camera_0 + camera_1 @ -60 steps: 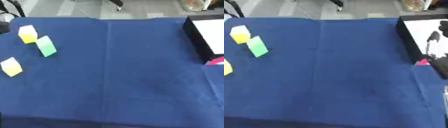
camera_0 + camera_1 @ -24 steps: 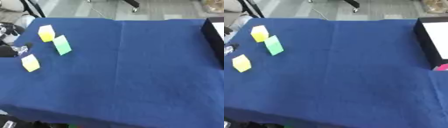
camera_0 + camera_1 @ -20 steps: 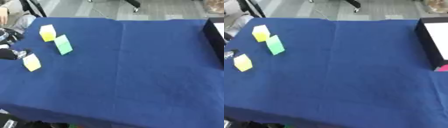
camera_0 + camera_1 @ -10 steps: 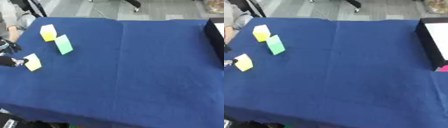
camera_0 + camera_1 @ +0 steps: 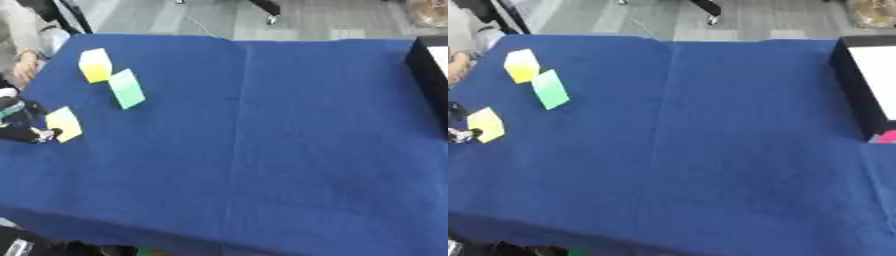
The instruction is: Pick up the objects with one hand, pass them to the other hand, and then place them into the box on the other side of the table.
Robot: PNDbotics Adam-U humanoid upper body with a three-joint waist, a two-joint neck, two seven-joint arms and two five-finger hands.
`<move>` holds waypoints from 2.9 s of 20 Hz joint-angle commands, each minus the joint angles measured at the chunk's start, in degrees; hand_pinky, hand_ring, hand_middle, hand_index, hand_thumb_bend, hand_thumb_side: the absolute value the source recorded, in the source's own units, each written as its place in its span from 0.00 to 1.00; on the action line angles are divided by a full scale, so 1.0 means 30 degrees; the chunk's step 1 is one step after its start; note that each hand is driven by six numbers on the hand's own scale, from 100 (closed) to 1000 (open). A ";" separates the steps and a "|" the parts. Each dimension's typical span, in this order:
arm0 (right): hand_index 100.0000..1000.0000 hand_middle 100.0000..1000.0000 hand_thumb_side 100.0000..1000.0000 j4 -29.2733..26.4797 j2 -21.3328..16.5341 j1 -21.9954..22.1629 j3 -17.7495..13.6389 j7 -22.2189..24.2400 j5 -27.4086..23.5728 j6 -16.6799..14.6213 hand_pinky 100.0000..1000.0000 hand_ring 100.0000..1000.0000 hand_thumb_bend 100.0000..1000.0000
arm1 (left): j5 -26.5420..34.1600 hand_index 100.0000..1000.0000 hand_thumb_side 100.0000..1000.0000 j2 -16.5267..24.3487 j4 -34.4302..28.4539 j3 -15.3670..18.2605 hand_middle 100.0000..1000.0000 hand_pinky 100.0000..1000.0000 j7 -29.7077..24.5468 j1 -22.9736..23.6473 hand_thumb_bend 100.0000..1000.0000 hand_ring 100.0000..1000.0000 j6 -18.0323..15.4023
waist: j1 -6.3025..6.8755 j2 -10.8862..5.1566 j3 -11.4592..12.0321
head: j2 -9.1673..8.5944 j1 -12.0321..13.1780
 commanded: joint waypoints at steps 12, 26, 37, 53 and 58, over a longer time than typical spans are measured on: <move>1.00 0.76 0.46 -0.0418 -0.0320 -0.0179 -0.0053 0.0029 -0.0017 -0.0032 0.84 0.80 0.00 | -0.0316 0.81 0.54 0.0407 0.0396 0.0230 0.64 0.74 0.1625 -0.0402 0.34 0.65 0.0524 | -0.0017 -0.0269 0.0000 | -0.0015 0.0105; 1.00 0.76 0.46 -0.0402 -0.0315 -0.0215 -0.0070 0.0015 -0.0018 -0.0029 0.84 0.80 0.00 | -0.0273 0.80 0.54 0.0238 0.0601 0.0152 0.63 0.74 0.1096 -0.0318 0.32 0.65 0.0323 | -0.0032 -0.0254 -0.0016 | 0.0036 0.0170; 1.00 0.76 0.46 -0.0387 -0.0302 -0.0234 -0.0088 0.0008 -0.0038 -0.0031 0.84 0.80 0.00 | -0.0233 0.78 0.52 -0.0028 0.0640 0.0192 0.62 0.73 0.0965 -0.0358 0.29 0.63 0.0160 | -0.0063 -0.0232 -0.0004 | 0.0059 0.0211; 1.00 0.76 0.46 -0.0362 -0.0279 -0.0234 -0.0099 0.0040 -0.0038 -0.0038 0.84 0.80 0.00 | 0.0800 0.61 0.30 -0.0286 0.0408 0.0486 0.42 0.69 0.2998 -0.0288 0.15 0.53 0.0212 | -0.0092 -0.0215 0.0030 | 0.0059 0.0225; 1.00 0.76 0.46 -0.0364 -0.0274 -0.0231 -0.0095 0.0054 -0.0031 -0.0041 0.84 0.80 0.00 | 0.1394 0.60 0.30 -0.0271 0.0256 0.0522 0.41 0.69 0.3263 -0.0186 0.14 0.53 0.0215 | -0.0095 -0.0221 0.0035 | 0.0039 0.0263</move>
